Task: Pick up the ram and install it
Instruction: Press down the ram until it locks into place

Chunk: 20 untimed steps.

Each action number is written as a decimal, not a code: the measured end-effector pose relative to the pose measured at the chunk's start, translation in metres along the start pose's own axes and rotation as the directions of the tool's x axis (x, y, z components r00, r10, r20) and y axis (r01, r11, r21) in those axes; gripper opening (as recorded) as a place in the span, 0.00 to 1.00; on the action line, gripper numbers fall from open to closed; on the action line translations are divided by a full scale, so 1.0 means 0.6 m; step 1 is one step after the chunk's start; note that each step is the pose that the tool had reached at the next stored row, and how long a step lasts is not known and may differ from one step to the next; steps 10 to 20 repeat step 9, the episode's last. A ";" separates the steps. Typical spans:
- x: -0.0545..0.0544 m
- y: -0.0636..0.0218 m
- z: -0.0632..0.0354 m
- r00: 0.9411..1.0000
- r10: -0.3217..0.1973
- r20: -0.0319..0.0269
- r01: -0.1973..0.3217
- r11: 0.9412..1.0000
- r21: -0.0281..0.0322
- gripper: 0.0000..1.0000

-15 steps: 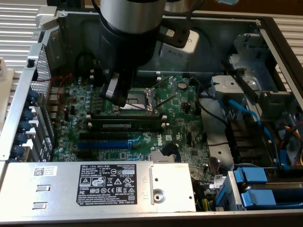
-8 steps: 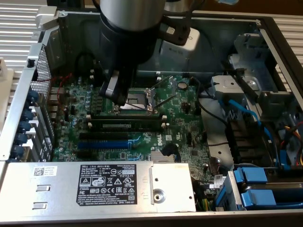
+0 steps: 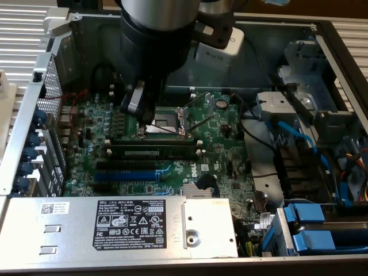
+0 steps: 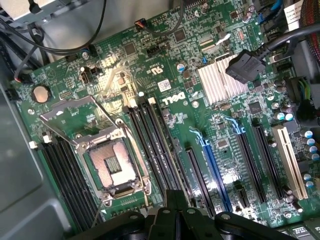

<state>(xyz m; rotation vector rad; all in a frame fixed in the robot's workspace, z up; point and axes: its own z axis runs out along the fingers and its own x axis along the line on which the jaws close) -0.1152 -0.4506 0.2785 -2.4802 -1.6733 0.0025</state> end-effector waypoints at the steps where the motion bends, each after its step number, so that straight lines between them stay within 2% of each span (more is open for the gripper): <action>1: 0.000 0.000 -0.001 1.000 0.000 0.000 0.000 1.000 0.000 0.11; 20: 0.000 0.000 -0.002 1.000 0.000 0.000 0.000 1.000 0.000 0.11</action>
